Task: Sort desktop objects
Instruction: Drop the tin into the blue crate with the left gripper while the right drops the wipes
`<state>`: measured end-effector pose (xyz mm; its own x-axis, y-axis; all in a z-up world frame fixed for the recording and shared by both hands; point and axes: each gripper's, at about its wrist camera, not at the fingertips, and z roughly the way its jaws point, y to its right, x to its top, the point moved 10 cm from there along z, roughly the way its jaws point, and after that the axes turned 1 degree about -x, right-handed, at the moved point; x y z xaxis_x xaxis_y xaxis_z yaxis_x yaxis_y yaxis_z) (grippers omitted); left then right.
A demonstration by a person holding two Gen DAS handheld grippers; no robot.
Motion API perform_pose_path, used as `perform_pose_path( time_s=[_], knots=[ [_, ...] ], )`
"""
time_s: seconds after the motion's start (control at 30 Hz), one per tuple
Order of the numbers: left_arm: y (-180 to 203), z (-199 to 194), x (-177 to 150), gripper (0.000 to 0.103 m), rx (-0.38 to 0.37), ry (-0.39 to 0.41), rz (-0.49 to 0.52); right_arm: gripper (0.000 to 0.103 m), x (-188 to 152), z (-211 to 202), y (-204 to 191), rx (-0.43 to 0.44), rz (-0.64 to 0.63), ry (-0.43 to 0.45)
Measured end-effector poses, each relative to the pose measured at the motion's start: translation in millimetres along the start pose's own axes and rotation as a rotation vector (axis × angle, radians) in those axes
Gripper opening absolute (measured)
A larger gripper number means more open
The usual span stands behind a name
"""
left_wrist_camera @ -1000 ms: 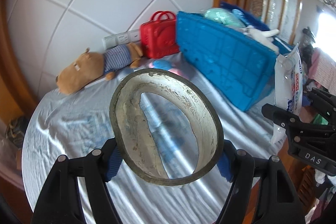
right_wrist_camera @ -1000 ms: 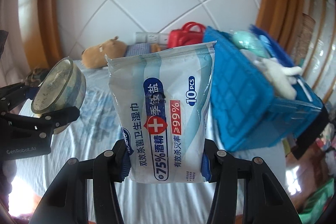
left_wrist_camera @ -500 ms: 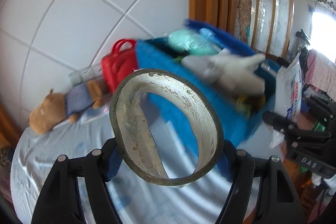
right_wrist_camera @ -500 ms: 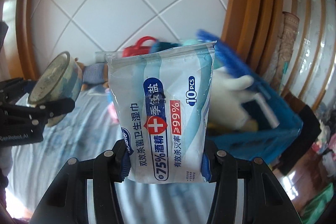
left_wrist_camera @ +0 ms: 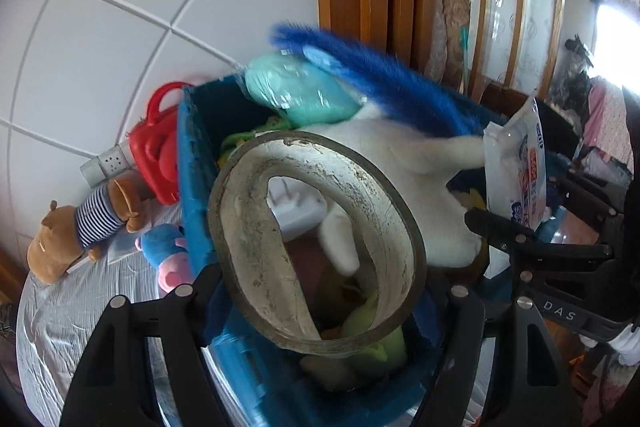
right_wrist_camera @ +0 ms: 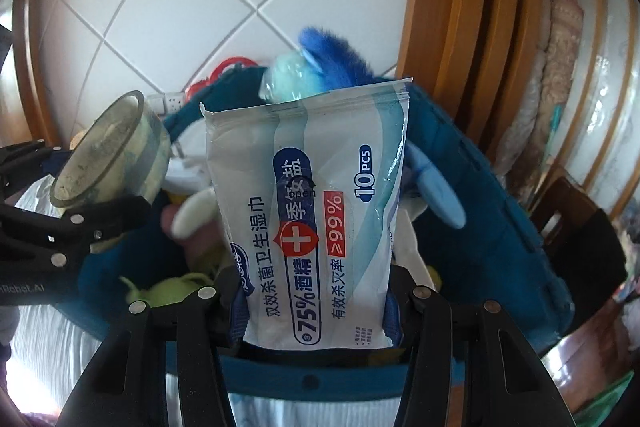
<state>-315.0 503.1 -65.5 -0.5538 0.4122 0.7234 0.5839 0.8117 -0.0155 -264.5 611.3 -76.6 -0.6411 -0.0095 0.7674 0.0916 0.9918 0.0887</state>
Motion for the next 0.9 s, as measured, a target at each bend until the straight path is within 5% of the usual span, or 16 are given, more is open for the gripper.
perform_pose_path(
  time_s=[0.2, 0.33, 0.57, 0.9],
  knots=[
    [1.1, 21.8, -12.0, 0.073, 0.019, -0.062, -0.015, 0.051, -11.4, 13.7, -4.0, 0.036, -0.020, -0.033],
    [2.0, 28.5, -19.6, 0.074, 0.030, -0.091, -0.021, 0.061, -12.7, 11.7, -4.0, 0.043, -0.020, -0.029],
    [-3.6, 18.2, -18.7, 0.086, 0.035, -0.063, -0.042, 0.084, -14.2, 7.6, -3.3, 0.054, -0.019, -0.018],
    [-16.6, -11.3, -14.3, 0.090, 0.052, -0.004, -0.066, 0.093, 2.2, -23.3, -1.4, 0.023, -0.004, 0.060]
  ],
)
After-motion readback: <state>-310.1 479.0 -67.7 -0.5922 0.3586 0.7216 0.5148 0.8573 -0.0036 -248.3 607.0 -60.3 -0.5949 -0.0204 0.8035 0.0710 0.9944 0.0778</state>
